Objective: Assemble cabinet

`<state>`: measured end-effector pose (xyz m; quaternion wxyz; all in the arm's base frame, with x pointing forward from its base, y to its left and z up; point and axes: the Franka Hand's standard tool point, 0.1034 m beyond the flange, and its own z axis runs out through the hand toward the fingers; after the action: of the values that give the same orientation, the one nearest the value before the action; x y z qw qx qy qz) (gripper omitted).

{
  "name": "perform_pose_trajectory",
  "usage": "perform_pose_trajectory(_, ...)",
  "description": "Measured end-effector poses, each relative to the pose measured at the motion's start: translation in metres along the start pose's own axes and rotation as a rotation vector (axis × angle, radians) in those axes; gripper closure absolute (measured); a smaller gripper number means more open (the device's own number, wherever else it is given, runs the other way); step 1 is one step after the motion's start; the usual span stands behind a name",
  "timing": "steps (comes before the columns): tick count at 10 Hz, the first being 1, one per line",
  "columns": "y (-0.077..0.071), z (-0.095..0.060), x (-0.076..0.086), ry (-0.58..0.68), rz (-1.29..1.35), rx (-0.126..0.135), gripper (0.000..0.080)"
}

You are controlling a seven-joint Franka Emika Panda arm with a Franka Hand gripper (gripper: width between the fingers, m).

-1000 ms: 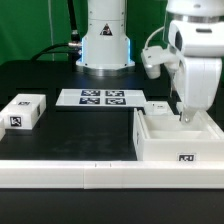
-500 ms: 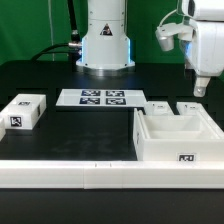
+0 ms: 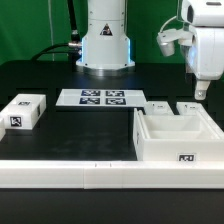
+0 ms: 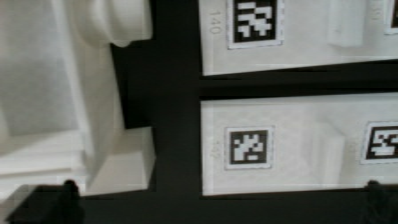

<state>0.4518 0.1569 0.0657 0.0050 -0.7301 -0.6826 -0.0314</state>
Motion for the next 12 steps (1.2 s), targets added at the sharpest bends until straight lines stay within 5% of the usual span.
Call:
perform_pose_trajectory(3,-0.02,0.02,0.003,0.022,-0.001,0.009,0.0002)
perform_pose_trajectory(10,-0.036,0.048,-0.005,0.017,0.019,0.069,0.0002)
perform_pose_trajectory(12,-0.037,0.054,-0.003,0.023,0.021,0.073,0.0265)
